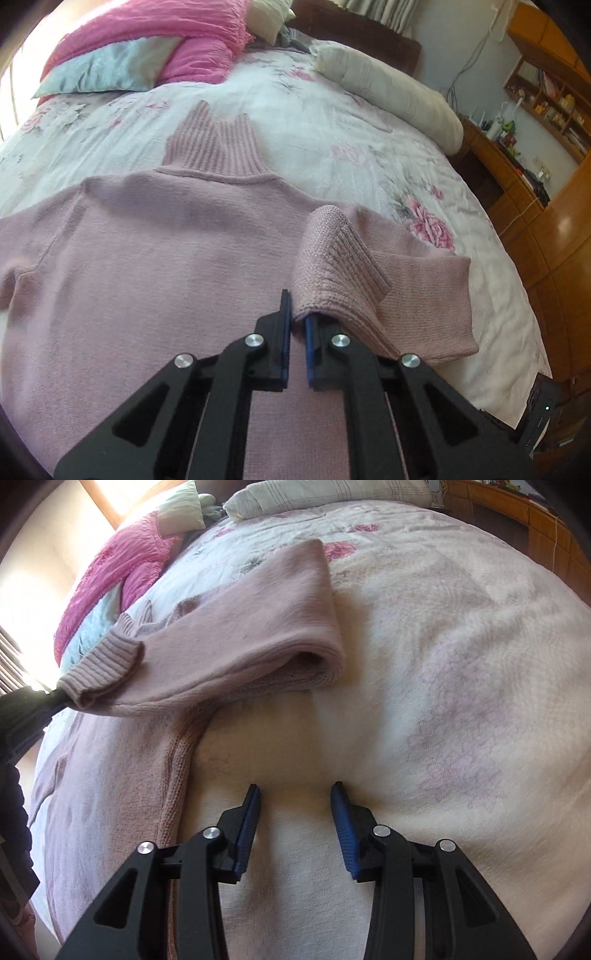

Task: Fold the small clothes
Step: 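Grasp the other sleeve cuff with the left tool and fold it across the body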

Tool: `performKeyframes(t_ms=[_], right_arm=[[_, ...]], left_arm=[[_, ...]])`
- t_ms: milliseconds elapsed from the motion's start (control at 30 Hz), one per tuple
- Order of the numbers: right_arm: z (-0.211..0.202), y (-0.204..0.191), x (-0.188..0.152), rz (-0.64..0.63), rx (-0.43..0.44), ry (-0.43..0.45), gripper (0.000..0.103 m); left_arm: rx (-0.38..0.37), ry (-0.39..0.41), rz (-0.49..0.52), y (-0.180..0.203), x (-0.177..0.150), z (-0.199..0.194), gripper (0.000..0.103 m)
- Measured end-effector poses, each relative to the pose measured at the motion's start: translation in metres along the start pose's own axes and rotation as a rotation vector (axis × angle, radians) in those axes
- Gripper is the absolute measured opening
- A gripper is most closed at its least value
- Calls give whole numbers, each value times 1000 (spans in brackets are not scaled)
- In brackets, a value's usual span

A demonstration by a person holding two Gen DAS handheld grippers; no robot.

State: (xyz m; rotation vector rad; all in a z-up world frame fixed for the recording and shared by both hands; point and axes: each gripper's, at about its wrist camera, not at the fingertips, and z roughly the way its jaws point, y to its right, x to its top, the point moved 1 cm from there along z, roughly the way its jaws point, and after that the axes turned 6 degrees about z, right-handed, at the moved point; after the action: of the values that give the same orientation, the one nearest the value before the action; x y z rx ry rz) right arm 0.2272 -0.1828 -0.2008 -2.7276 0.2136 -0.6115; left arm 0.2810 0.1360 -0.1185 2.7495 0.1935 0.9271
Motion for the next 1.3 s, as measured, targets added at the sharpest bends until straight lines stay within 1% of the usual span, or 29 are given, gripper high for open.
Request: performKeyframes(t_ms=[33, 133, 200, 300, 367, 433, 467, 533, 600, 633, 667, 700, 733, 800, 867, 933, 1000, 1067, 1100, 1133, 1200, 1233, 1300], right_arm=[[0, 0, 0, -4, -5, 1, 40], [1, -5, 0, -6, -13, 3, 40], [2, -7, 0, -5, -18, 3, 40], [4, -11, 1, -11, -40, 0, 41], [6, -16, 4, -17, -60, -9, 42], [6, -20, 10, -9, -79, -37, 42], [5, -22, 15, -1, -88, -49, 42], [1, -33, 28, -6, -87, -49, 46], [-2, -50, 43, -18, -71, -45, 47], [-5, -60, 50, -24, -57, -32, 47], [-6, -70, 56, -37, -34, -22, 47], [-6, -82, 63, -54, -16, -17, 47], [-3, -94, 68, -70, -2, -24, 47], [13, -113, 75, -89, 15, -64, 49], [33, -119, 77, -80, -1, -109, 51], [53, -114, 73, -62, -43, -151, 52], [62, -112, 68, -56, -42, -153, 56], [62, -114, 65, -69, -47, -142, 56], [62, -114, 64, -75, -47, -140, 57], [62, -114, 64, -78, -41, -140, 58], [62, -112, 64, -74, -24, -142, 60], [62, -111, 64, -75, -22, -142, 60], [63, -111, 64, -79, -28, -140, 60]], left_arm=[[6, 9, -21, -13, 2, -6, 5], [68, 48, -63, -56, 3, -24, 5], [98, 56, -101, -85, 4, -30, 5], [109, 15, -140, -118, 1, -25, 5], [91, -24, -162, -133, -6, -17, 5], [81, -50, -183, -142, -14, -12, 6], [82, -58, -184, -144, -17, -9, 6], [93, -70, -175, -144, -21, -5, 8], [107, -67, -164, -143, -23, -5, 13], [119, -63, -154, -143, -23, -5, 17], [131, -61, -144, -144, -23, -6, 21], [142, -58, -131, -143, -22, -7, 23], [153, -54, -115, -142, -21, -7, 26], [180, -40, -79, -140, -17, -10, 31], [208, -29, -41, -138, -13, -11, 38], [228, -24, -1, -136, -9, -10, 40], [249, -14, 34, -136, -4, -8, 43], [272, 1, 51, -137, 0, -10, 46], [271, 24, 25, -142, 1, -14, 46], [256, 36, -32, -151, 2, -17, 49], [229, 14, -183, -174, -1, -17, 50], [240, 0, -236, -184, -5, -16, 50], [301, -5, -287, -201, -14, -18, 49]])
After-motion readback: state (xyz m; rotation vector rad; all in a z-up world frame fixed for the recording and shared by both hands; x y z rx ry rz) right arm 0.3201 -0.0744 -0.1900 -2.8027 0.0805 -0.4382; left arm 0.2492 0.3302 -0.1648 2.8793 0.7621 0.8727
